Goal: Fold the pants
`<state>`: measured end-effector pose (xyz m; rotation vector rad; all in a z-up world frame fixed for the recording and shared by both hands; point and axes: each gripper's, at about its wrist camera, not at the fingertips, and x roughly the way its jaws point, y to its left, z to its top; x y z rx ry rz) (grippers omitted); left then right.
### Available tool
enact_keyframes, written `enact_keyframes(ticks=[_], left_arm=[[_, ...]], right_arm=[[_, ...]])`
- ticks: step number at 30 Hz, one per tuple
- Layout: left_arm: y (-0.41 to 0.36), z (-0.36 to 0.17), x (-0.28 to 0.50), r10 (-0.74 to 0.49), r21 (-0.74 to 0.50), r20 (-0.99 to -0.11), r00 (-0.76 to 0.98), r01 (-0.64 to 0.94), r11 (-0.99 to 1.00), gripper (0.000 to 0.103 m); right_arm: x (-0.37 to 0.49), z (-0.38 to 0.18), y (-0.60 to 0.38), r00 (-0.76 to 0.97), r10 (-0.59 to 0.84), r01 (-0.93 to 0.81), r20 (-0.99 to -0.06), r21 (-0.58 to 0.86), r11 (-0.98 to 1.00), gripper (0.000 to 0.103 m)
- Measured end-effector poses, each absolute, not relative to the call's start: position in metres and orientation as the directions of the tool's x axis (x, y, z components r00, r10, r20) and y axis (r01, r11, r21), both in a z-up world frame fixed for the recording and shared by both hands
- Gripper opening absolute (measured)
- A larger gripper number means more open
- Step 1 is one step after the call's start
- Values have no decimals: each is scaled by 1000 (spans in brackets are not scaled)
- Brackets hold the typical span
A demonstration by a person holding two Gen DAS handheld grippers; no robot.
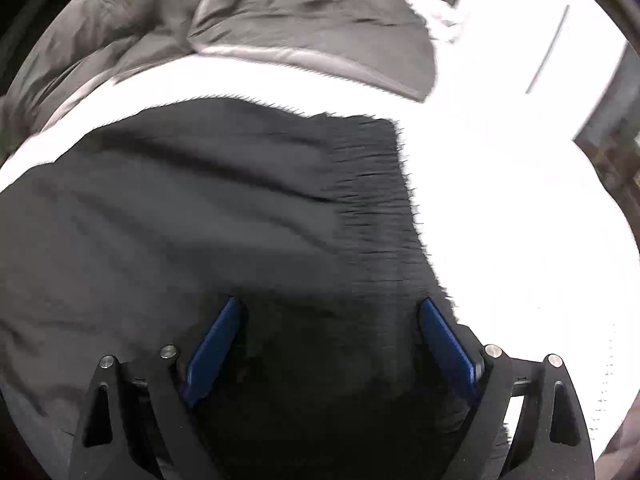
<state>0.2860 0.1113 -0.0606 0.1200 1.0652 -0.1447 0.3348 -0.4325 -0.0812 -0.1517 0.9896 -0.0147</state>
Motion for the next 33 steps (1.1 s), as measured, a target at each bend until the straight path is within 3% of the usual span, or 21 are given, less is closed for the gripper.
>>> enact_keyframes(ticks=[6, 13, 14, 16, 19, 21, 23, 26, 30, 33], left_arm=[[98, -24, 285, -97, 11, -822, 561, 185, 983, 102], [35, -48, 369, -96, 58, -854, 511, 276, 959, 103], [30, -59, 378, -66, 84, -873, 483, 283, 956, 103], [40, -68, 385, -121, 13, -879, 462, 277, 961, 103], [66, -68, 388, -143, -43, -871, 470, 217, 975, 103], [86, -68, 391, -127, -54, -870, 476, 164, 985, 103], [95, -64, 391, -110, -55, -869, 482, 126, 991, 103], [88, -43, 388, -65, -23, -840, 538, 84, 996, 102], [23, -21, 385, -194, -85, -799, 570, 212, 974, 102], [-28, -44, 397, -195, -55, -862, 469, 295, 954, 102]], right_arm=[[324, -35, -384, 663, -28, -124, -748, -147, 981, 91], [381, -58, -261, 525, 215, -383, -824, -4, 924, 90], [393, -68, -253, 517, 188, -387, -835, -33, 921, 89], [401, -87, -252, 554, 43, -372, -831, -201, 906, 90], [424, -90, -303, 533, 45, -257, -845, -111, 960, 91], [428, -90, -342, 554, -66, -134, -830, -167, 977, 91], [429, -90, -366, 535, 15, -130, -845, -65, 989, 89], [410, -75, -345, 590, -75, -136, -804, -190, 972, 89], [375, -50, -288, 629, 119, -294, -768, -93, 951, 89], [357, -57, -253, 565, 184, -382, -804, -57, 922, 89]])
